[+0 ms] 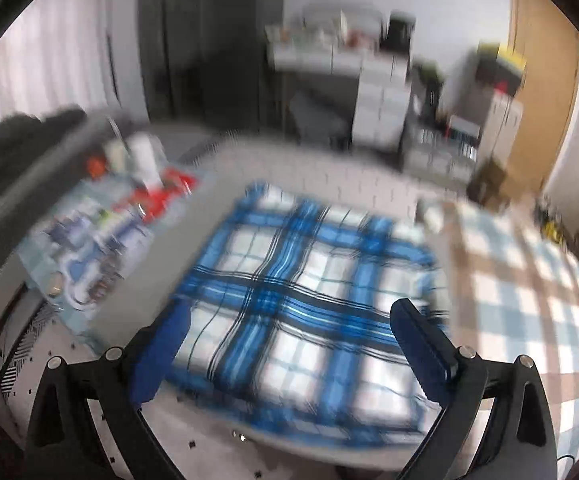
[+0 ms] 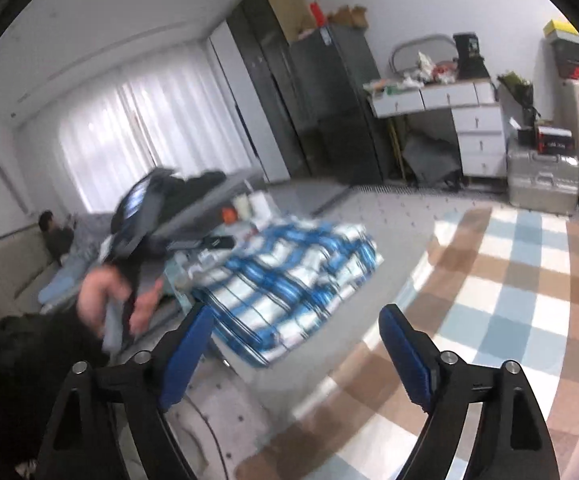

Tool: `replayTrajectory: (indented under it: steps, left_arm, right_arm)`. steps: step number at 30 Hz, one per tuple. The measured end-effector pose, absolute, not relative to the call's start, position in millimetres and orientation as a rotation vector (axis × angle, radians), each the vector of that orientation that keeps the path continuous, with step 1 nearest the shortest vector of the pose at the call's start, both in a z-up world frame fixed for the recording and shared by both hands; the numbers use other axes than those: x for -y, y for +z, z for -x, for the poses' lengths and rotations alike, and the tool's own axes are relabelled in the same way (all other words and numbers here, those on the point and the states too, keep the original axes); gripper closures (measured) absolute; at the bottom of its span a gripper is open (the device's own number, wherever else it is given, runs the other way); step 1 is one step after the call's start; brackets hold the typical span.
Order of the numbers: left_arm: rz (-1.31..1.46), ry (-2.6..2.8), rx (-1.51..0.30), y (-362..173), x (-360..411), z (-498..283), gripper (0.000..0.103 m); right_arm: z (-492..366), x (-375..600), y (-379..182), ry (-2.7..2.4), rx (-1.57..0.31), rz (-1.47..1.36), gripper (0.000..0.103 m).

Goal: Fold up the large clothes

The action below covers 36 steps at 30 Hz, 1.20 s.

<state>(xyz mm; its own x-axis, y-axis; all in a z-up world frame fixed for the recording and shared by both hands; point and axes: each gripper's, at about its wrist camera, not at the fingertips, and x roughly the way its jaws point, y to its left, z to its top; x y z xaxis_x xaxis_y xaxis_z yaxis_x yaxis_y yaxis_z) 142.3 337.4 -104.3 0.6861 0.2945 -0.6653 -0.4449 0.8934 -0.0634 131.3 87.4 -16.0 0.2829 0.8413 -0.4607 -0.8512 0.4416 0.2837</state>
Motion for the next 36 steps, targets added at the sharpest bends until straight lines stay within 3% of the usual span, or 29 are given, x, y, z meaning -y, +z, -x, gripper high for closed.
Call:
replayTrajectory:
  steps: [8, 14, 20, 27, 36]
  left_arm:
    - [0.171, 0.51, -0.406, -58.1, -254.2, -35.6, 0.001]
    - [0.202, 0.602, -0.488, -76.4, -241.8, -13.8, 0.001]
    - [0.196, 0.554, -0.448, -64.8, -224.2, 3.5, 0.001]
    - [0.134, 0.578, -0.357, -55.2, -210.5, 12.4, 0.001]
    - [0.124, 0.568, -0.378, -68.5, -203.0, 6.6, 0.001]
  right_arm:
    - [-74.1, -66.8, 17.1, 1.102, -0.442, 0.012, 0.0]
    - [-29.5, -50.8, 30.9, 1.043, -0.348, 0.047, 0.0]
    - [6.9, -40.9, 43.5, 1.012, -0.267, 0.116, 0.0]
    - [13.1, -31.6, 42.5, 1.027, -0.285, 0.084, 0.0]
    - [8.1, -25.4, 36.9, 1.026, -0.305, 0.064, 0.0]
